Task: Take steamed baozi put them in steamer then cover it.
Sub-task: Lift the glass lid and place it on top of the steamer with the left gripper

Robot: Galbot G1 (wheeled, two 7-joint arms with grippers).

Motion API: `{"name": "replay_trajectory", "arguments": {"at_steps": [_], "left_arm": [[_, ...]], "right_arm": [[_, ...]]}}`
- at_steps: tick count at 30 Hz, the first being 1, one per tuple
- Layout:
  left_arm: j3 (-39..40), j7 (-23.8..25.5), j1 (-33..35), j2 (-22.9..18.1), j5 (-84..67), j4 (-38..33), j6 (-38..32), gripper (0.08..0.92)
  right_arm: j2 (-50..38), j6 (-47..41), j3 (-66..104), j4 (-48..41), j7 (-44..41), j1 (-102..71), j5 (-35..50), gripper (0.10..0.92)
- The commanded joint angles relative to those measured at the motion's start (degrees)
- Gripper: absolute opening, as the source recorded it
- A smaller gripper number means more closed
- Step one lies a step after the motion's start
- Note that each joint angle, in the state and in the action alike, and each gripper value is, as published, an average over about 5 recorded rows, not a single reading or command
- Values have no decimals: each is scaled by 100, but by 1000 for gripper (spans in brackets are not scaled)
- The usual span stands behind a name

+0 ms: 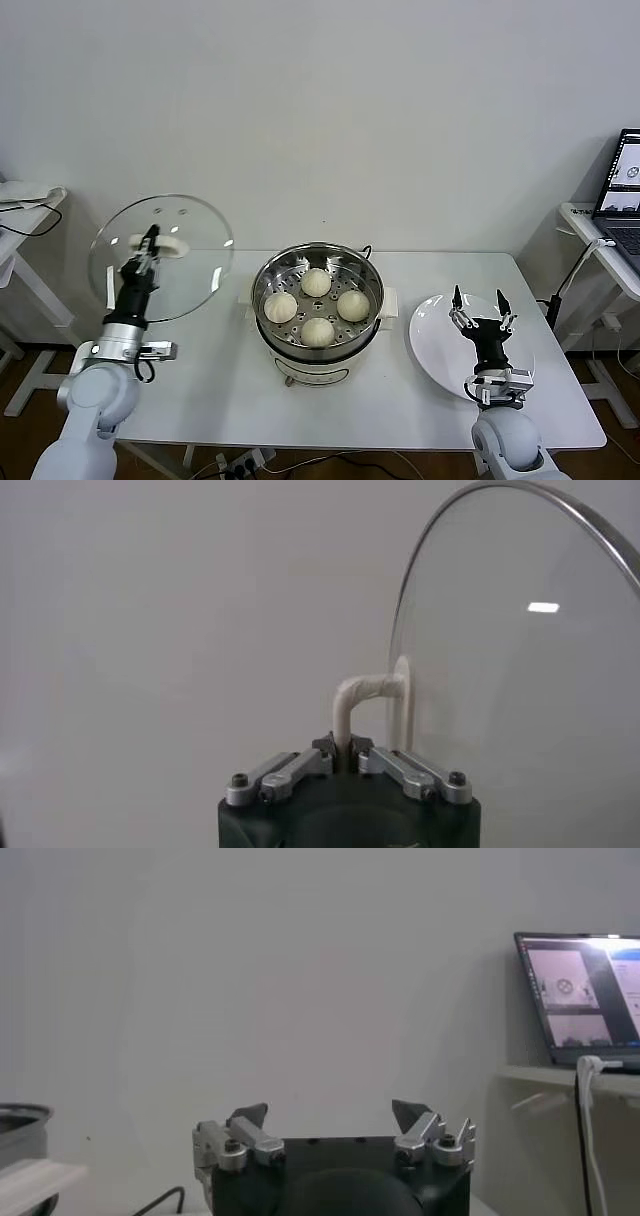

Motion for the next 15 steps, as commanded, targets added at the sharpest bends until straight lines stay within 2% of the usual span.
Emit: {"name": "replay_trajectory", "arguments": {"at_steps": [1, 8, 15], "left_arm": [[2590, 749, -510, 86, -686, -1622, 1506, 194], [3959, 1466, -1192, -304, -531, -1439, 2420, 194], [4407, 2421, -1406, -524, -6, -1122, 2928, 194]], "right_arm": [[-11, -31, 100, -31, -4, -6, 20, 823], [11, -162, 160, -92, 1, 5, 10, 823], [115, -147, 207, -188, -37, 7, -56, 823]]}}
